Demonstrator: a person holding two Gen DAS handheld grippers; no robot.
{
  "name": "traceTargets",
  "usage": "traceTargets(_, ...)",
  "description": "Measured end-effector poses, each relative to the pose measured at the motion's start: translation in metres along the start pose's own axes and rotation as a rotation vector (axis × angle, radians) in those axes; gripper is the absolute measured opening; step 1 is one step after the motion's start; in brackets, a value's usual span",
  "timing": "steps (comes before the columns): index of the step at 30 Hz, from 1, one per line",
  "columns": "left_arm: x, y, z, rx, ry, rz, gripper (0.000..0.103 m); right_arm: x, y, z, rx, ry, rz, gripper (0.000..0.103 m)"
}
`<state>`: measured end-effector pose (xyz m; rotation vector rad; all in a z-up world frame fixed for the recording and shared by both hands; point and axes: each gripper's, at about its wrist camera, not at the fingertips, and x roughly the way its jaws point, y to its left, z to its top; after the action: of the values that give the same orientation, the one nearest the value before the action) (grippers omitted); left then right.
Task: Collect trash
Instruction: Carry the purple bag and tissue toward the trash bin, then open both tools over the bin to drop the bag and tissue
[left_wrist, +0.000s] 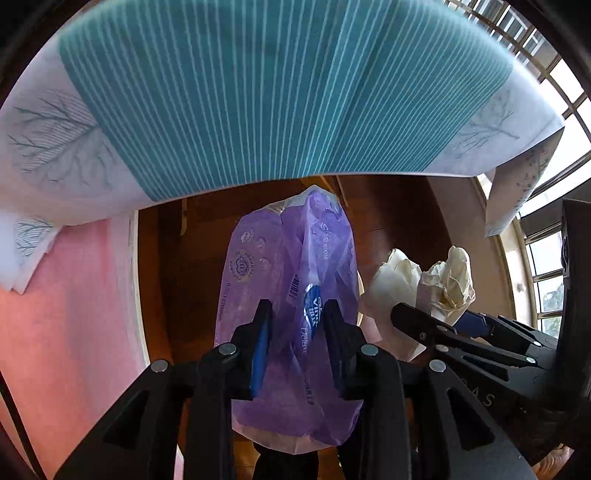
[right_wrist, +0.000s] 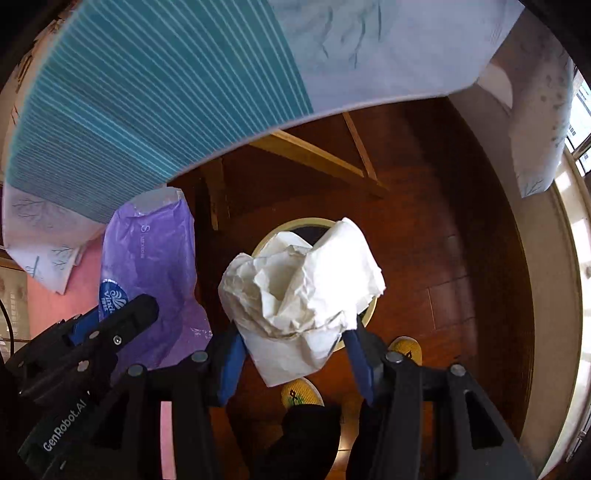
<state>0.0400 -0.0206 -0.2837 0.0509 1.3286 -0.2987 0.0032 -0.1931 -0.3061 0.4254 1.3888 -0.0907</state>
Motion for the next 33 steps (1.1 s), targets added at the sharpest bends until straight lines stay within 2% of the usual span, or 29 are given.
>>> traceTargets(2, 0.027, 0.0, 0.0, 0.029, -0.017, -0.01, 0.031, 0.031, -0.009, 0.0, 0.013, 0.006, -0.005, 0.052)
traceTargets(3, 0.04, -0.003, 0.002, 0.051, -0.027, -0.006, 0.041, 0.043, -0.012, 0.001, 0.019, 0.007, -0.004, 0.054)
traceTargets(5, 0.062, -0.004, 0.0, 0.08, -0.051, 0.015, 0.054, 0.07, -0.023, 0.002, 0.052, 0.009, 0.001, 0.056)
traceTargets(6, 0.071, -0.002, 0.0, 0.083, -0.066, 0.028, 0.064, 0.082, -0.029, 0.003, 0.068, 0.011, 0.002, 0.057)
traceTargets(8, 0.088, 0.002, -0.001, 0.071, -0.072, 0.028, 0.077, 0.103, -0.036, 0.006, 0.087, 0.014, 0.004, 0.059)
traceTargets(9, 0.094, 0.004, -0.002, 0.06, -0.074, 0.025, 0.078, 0.111, -0.038, 0.006, 0.089, 0.014, 0.01, 0.06)
traceTargets(11, 0.104, 0.008, -0.005, 0.048, -0.076, 0.046, 0.079, 0.121, -0.036, 0.009, 0.072, 0.004, 0.017, 0.061)
traceTargets(13, 0.111, 0.01, -0.009, 0.05, -0.073, 0.073, 0.079, 0.124, -0.034, 0.015, 0.047, -0.007, 0.006, 0.067)
traceTargets(19, 0.104, 0.016, -0.015, 0.024, -0.063, 0.113, 0.079, 0.118, -0.03, 0.013, 0.048, -0.014, 0.005, 0.067)
traceTargets(24, 0.074, 0.024, -0.007, -0.019, -0.091, 0.126, 0.079, 0.098, -0.027, 0.016, 0.048, -0.02, 0.01, 0.067)
traceTargets(33, -0.019, 0.023, 0.019, -0.053, -0.207, 0.131, 0.079, 0.01, -0.007, 0.021, 0.054, -0.078, 0.028, 0.067)
